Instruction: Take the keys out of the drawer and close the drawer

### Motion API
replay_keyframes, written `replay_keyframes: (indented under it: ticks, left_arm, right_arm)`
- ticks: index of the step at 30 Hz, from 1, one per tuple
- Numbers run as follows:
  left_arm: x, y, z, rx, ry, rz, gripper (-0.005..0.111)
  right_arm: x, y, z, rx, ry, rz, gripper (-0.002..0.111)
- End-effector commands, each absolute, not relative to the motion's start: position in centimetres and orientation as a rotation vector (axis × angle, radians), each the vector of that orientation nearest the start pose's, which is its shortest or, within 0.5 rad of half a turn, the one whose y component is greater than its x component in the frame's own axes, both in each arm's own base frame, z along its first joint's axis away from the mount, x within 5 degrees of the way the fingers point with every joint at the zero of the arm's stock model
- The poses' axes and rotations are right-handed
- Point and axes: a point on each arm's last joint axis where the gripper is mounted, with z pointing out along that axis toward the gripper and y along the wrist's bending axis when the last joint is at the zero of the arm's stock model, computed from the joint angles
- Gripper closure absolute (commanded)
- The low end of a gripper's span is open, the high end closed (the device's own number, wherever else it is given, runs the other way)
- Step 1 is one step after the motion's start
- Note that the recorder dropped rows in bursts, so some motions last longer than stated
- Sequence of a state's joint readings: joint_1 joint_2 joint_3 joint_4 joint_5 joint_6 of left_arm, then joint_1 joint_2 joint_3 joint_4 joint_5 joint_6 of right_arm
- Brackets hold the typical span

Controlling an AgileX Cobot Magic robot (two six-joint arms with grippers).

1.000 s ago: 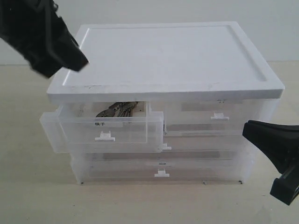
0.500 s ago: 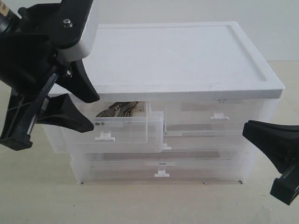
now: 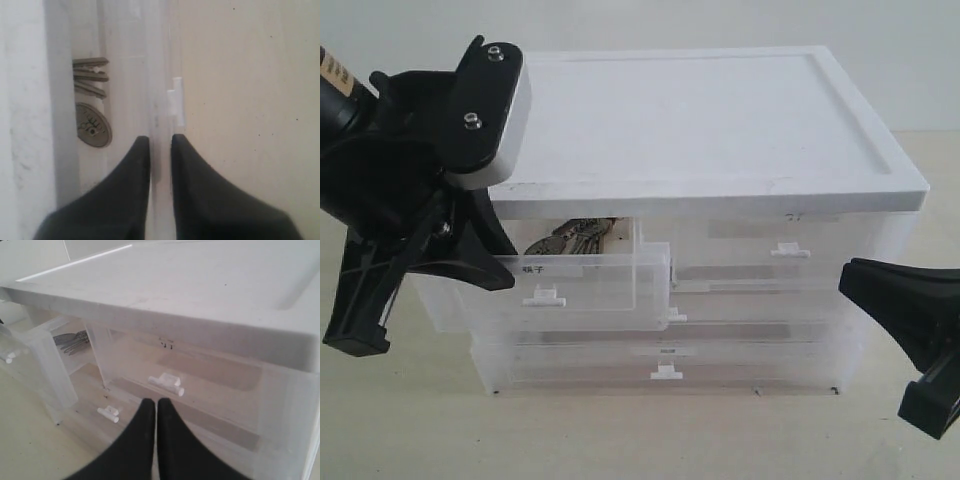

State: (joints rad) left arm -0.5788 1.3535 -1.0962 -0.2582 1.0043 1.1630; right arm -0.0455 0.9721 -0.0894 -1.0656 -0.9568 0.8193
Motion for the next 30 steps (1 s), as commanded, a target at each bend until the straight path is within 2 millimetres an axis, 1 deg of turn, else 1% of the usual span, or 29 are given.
replay_keyframes:
  ticks: [1, 6, 9, 13, 16, 20, 23, 26, 28, 30]
  left_arm:
    - [20.4, -16.0, 30.3, -2.605, -2.388, 0.264, 0.102]
    - [18.8, -17.1, 30.1, -2.638, -2.255, 0.313, 0.102]
    - [18.0, -17.8, 30.1, -2.601, -2.252, 0.346, 0.102]
    - [17.4, -17.8, 30.2, -2.600, -2.215, 0.351, 0.102]
    - [17.2, -17.7, 30.5, -2.604, -2.228, 0.376, 0.102]
    - [16.4, -17.3, 31.7, -2.625, -2.268, 0.411, 0.102]
    - [15.9, -17.2, 32.2, -2.569, -2.338, 0.478, 0.102]
    - [15.6, -17.4, 32.2, -2.536, -2.347, 0.550, 0.102]
    - [15.4, -17.5, 31.8, -2.516, -2.354, 0.594, 0.102]
    - [15.4, -17.5, 31.3, -2.503, -2.364, 0.597, 0.102]
  right_arm:
    - [13.1, 5.9, 20.3, -0.523, 1.674, 0.671, 0.108]
    - [13.1, 5.9, 20.3, -0.523, 1.674, 0.671, 0.108]
    - [13.1, 5.9, 20.3, -0.523, 1.674, 0.671, 0.108]
    - [13.1, 5.9, 20.3, -0.523, 1.674, 0.671, 0.108]
    - [13.1, 5.9, 20.3, -0.523, 1.674, 0.671, 0.108]
    - [13.1, 5.9, 20.3, -0.521, 1.675, 0.672, 0.108]
    - [13.1, 5.9, 20.3, -0.521, 1.675, 0.672, 0.108]
    - [13.1, 5.8, 20.3, -0.514, 1.674, 0.673, 0.108]
    - [13.1, 5.8, 20.3, -0.514, 1.674, 0.673, 0.108]
    - [13.1, 5.8, 20.3, -0.512, 1.673, 0.673, 0.108]
